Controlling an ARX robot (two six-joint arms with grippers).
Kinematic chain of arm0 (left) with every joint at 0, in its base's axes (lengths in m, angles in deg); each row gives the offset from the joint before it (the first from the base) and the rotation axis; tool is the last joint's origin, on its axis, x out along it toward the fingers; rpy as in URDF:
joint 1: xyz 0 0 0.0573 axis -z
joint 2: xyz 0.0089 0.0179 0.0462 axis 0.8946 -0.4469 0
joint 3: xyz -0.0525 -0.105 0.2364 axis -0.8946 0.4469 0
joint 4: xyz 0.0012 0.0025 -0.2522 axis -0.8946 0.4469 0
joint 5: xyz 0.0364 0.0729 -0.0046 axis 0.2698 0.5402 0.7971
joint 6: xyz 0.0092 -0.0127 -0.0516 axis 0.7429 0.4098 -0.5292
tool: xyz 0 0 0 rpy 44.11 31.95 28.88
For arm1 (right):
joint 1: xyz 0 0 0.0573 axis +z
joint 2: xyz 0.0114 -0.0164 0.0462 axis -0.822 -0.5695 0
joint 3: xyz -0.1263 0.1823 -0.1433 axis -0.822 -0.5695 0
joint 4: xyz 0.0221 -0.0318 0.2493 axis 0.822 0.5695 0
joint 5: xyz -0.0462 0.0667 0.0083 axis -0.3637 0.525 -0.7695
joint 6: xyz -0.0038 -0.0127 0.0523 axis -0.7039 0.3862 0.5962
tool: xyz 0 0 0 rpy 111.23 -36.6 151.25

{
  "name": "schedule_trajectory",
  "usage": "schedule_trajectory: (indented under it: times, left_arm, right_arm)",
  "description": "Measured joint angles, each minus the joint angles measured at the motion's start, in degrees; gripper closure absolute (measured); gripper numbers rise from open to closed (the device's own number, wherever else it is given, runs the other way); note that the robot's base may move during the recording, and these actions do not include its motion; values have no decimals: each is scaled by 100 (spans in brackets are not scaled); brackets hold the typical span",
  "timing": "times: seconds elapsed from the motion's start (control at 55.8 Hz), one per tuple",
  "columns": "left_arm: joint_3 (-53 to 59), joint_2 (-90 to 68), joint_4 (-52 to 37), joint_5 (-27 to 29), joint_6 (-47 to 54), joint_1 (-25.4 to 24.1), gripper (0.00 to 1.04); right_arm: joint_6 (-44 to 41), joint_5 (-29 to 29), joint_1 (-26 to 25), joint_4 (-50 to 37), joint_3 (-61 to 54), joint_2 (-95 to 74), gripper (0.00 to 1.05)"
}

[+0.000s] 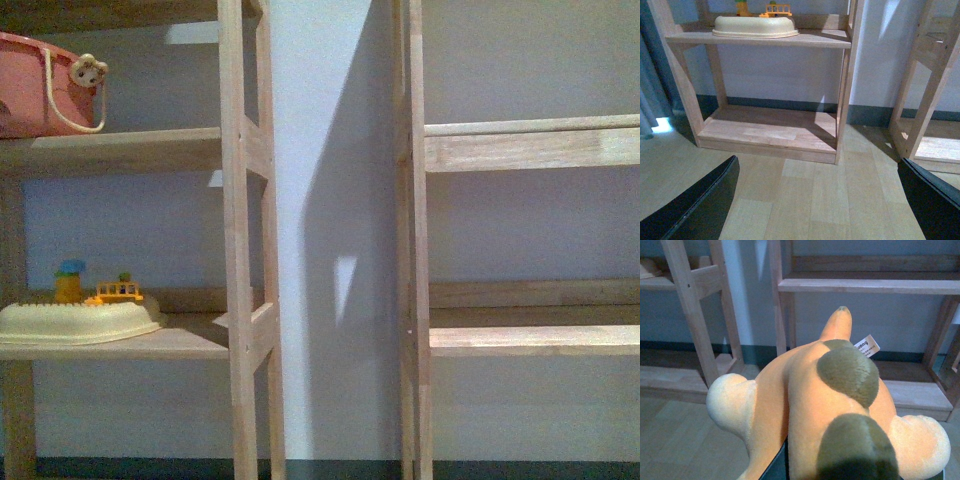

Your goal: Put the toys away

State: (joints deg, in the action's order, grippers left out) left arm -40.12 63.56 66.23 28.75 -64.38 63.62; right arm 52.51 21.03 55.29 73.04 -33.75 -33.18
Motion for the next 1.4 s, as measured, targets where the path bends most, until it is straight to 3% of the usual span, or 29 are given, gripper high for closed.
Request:
schedule_trajectory:
  times: [1.003,1.165,1.398]
  left_arm:
    - [0,-7,0,4,0,-2,6]
    - [0,-7,0,4,0,-2,6]
    - [0,-7,0,4,0,-2,6]
  right_arm:
    - [0,0,0,0,0,-9,97]
    - [793,-903,238,-501,17,-70,97]
    - [861,-791,-151,-723,815,-968,97]
